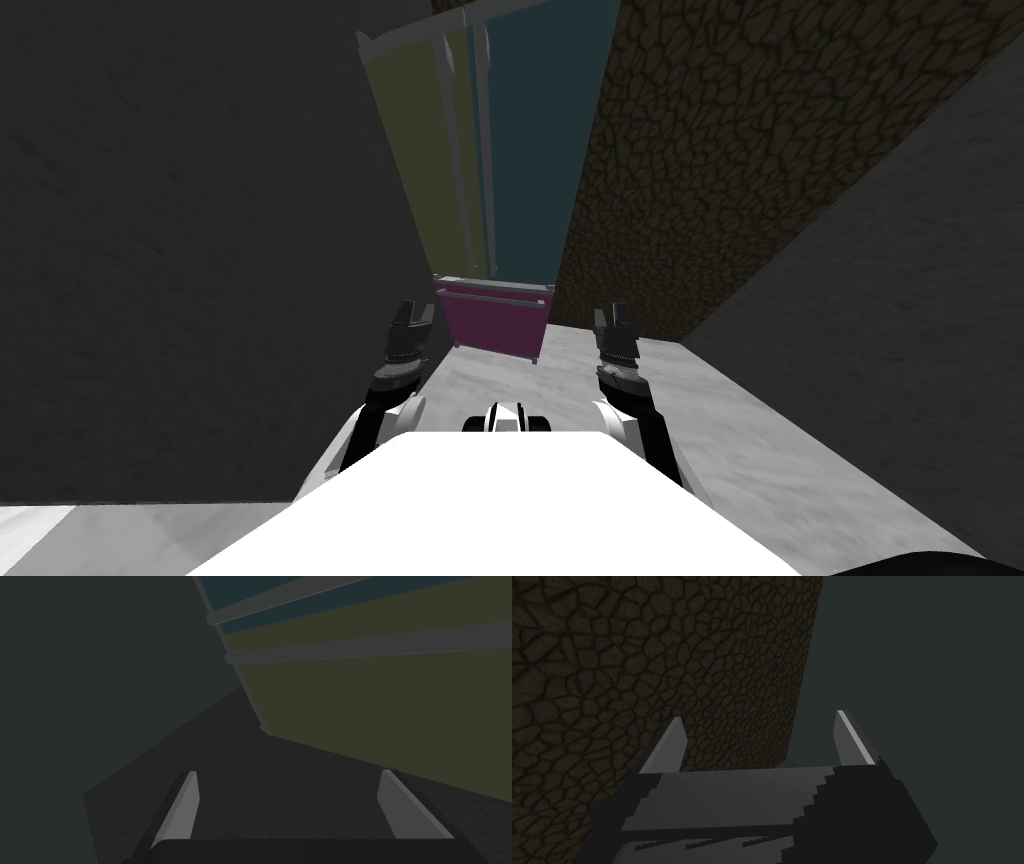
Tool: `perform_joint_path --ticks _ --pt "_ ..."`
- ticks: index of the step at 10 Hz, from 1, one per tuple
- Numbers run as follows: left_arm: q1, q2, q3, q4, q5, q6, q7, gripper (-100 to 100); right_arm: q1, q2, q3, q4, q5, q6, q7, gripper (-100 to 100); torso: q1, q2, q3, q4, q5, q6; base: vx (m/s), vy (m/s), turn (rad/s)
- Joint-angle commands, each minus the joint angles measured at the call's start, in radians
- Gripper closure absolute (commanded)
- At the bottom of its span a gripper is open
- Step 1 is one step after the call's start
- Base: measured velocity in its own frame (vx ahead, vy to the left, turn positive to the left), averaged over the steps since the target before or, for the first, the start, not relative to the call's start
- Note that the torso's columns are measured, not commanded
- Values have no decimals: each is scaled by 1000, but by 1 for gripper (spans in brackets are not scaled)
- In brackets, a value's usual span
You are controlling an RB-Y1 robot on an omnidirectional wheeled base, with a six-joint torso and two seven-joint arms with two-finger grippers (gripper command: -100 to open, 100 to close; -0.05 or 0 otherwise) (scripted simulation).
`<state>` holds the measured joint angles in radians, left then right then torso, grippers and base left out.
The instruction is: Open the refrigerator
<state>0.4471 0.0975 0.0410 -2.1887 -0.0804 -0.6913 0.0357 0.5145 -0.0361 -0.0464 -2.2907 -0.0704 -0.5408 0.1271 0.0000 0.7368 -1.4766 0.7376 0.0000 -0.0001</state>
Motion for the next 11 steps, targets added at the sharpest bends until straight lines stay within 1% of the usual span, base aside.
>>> perform_joint_path --ticks 1,2,5,6,7,8,10,11 --pt "-36 30 5 80 -6 -46 -9 -100 0 0 0 0 0 0 0 0 -1 1 0 0 0 0 81 -15 -15" --pt "-36 30 5 89 -6 -46 -9 -100 0 0 0 0 0 0 0 0 -1 1 1 0 0 0 60 -9 -4" --pt "-78 53 10 186 -15 -107 -22 -100 0 0 0 0 0 0 0 0 1 1 1 0 0 0 70 -1 -16" --pt "-78 53 10 203 -15 -107 -22 -100 0 0 0 0 0 0 0 0 0 0 0 0 0 0 67 -6 -4" --pt "-94 58 11 239 -19 -130 -27 -100 0 0 0 0 0 0 0 0 0 1 0 0 0 0 65 -7 -11" --pt "-94 58 11 246 -19 -130 -27 -100 0 0 0 0 0 0 0 0 0 2 1 1 0 0 52 -6 -6" --pt "-127 66 15 315 -26 -177 -37 -100 0 0 0 0 0 0 0 0 0 2 1 1 0 0 74 -7 -17" --pt "-127 66 15 337 -26 -177 -37 -100 0 0 0 0 0 0 0 0 0 0 0 0 0 0 67 5 -8"
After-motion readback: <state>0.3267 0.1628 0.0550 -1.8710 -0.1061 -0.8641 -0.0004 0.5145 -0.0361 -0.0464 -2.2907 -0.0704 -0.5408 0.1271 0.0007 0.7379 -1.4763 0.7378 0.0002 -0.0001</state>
